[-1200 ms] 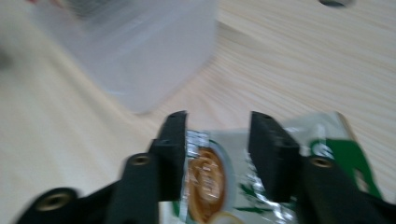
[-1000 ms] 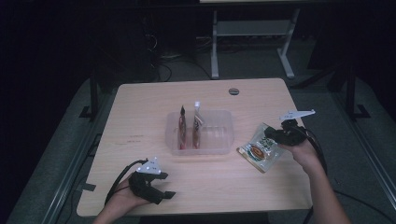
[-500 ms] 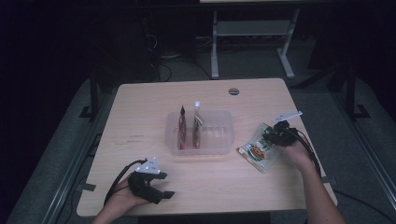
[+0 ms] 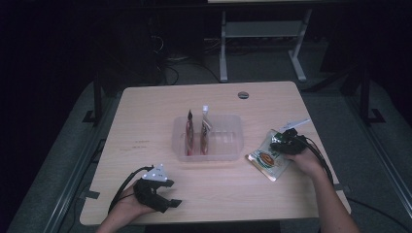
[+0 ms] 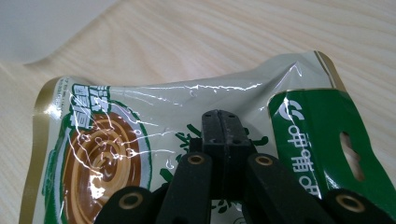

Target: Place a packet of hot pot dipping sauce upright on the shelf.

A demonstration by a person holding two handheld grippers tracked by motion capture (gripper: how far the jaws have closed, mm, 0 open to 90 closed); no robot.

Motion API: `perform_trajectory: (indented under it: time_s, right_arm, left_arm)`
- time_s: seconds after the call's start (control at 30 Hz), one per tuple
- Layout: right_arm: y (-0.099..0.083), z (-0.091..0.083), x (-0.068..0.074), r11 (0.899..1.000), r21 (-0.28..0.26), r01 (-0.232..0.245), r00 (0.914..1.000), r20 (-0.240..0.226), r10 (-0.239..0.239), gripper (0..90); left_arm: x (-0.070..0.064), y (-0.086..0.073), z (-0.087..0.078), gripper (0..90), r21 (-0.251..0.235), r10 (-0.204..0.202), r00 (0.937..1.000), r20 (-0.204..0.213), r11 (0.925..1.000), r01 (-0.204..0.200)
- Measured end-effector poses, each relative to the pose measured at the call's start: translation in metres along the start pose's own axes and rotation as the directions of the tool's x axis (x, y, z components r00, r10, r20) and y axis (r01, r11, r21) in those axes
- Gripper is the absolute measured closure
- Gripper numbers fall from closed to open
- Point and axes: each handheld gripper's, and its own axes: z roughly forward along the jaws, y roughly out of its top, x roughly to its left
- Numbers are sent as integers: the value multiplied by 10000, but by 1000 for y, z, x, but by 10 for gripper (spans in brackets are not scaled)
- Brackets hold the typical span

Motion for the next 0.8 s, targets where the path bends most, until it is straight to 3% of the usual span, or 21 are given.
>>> perform_trajectory:
  time_s: [0.43, 0.8]
  right_arm:
    - [0, -1, 32, 9946, 456, 931, 9932, -750, -895, 900]
    - [-4, -4, 65, 9828, 698, 1712, 9770, -1405, -1602, 900]
  left_arm:
    - [-1, 0, -1, 230, 6, 30, 10000, -4, 10000, -30]
    - [-1, 0, -1, 230, 37, 46, 10000, -14, 10000, -46]
